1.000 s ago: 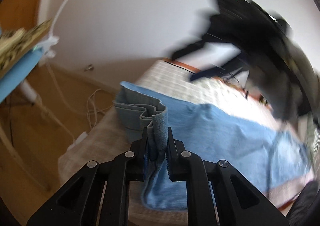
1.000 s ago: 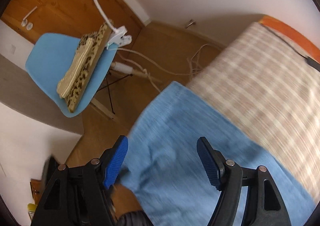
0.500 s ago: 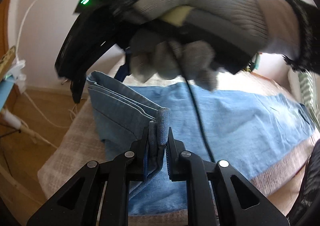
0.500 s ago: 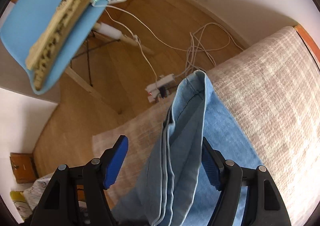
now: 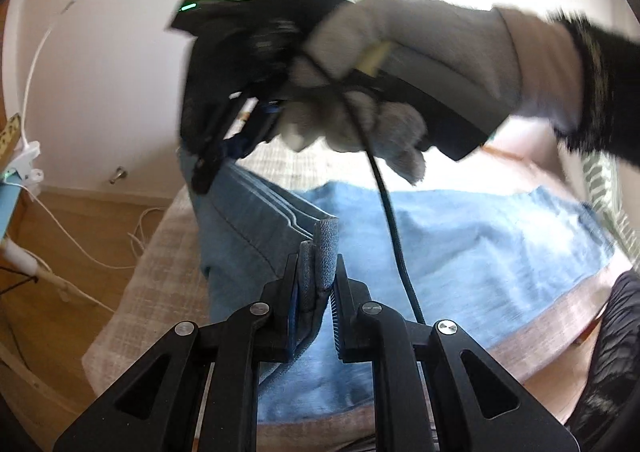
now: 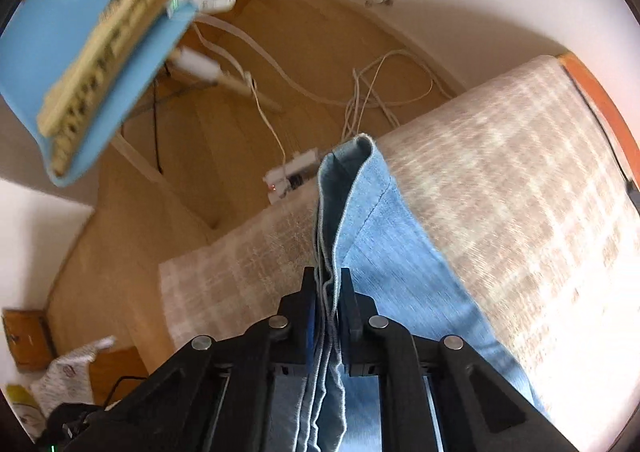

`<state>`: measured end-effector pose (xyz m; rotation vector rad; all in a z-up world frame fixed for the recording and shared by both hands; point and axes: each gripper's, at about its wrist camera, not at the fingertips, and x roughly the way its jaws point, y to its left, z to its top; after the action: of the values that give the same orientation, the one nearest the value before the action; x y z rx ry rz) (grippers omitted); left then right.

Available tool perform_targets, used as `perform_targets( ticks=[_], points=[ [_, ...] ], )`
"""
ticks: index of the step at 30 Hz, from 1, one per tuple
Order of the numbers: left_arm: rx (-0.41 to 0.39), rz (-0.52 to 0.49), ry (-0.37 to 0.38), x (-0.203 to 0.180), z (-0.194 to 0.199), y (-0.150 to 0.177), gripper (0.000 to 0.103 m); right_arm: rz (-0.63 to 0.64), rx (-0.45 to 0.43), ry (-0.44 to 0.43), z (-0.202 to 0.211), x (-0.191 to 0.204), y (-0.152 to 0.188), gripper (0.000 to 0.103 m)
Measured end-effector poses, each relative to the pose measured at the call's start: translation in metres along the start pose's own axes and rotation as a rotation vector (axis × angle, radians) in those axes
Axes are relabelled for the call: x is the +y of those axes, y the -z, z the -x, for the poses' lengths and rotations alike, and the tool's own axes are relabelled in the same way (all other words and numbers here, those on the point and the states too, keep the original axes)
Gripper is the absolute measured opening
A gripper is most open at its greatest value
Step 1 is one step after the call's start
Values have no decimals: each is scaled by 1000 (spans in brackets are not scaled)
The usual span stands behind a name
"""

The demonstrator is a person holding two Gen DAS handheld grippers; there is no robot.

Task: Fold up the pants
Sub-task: 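Lift the hem with both grippers and fold it over toward the waistband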

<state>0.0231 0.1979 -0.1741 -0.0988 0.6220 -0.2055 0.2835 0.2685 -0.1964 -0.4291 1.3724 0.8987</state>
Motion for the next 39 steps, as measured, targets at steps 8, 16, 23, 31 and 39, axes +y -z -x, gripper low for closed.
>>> perform_targets(
  ticks=[8, 16, 23, 31, 39],
  points=[
    [-80, 96, 101, 6, 36, -45, 11, -122, -224, -97, 91, -33, 39, 5],
    [-235, 65, 126, -5, 91, -115, 11, -88, -442, -109, 194, -11, 35, 5],
    [-269, 42, 121, -21, 111, -130, 11, -41, -514, -110, 236, 5, 39, 4],
    [-171, -10, 144, -59, 90, -120, 11, -109, -477, -135, 217, -33, 83, 4],
    [-129, -73, 220, -113, 68, -118, 11, -181, -512, -130, 245, -76, 155, 4]
  ],
)
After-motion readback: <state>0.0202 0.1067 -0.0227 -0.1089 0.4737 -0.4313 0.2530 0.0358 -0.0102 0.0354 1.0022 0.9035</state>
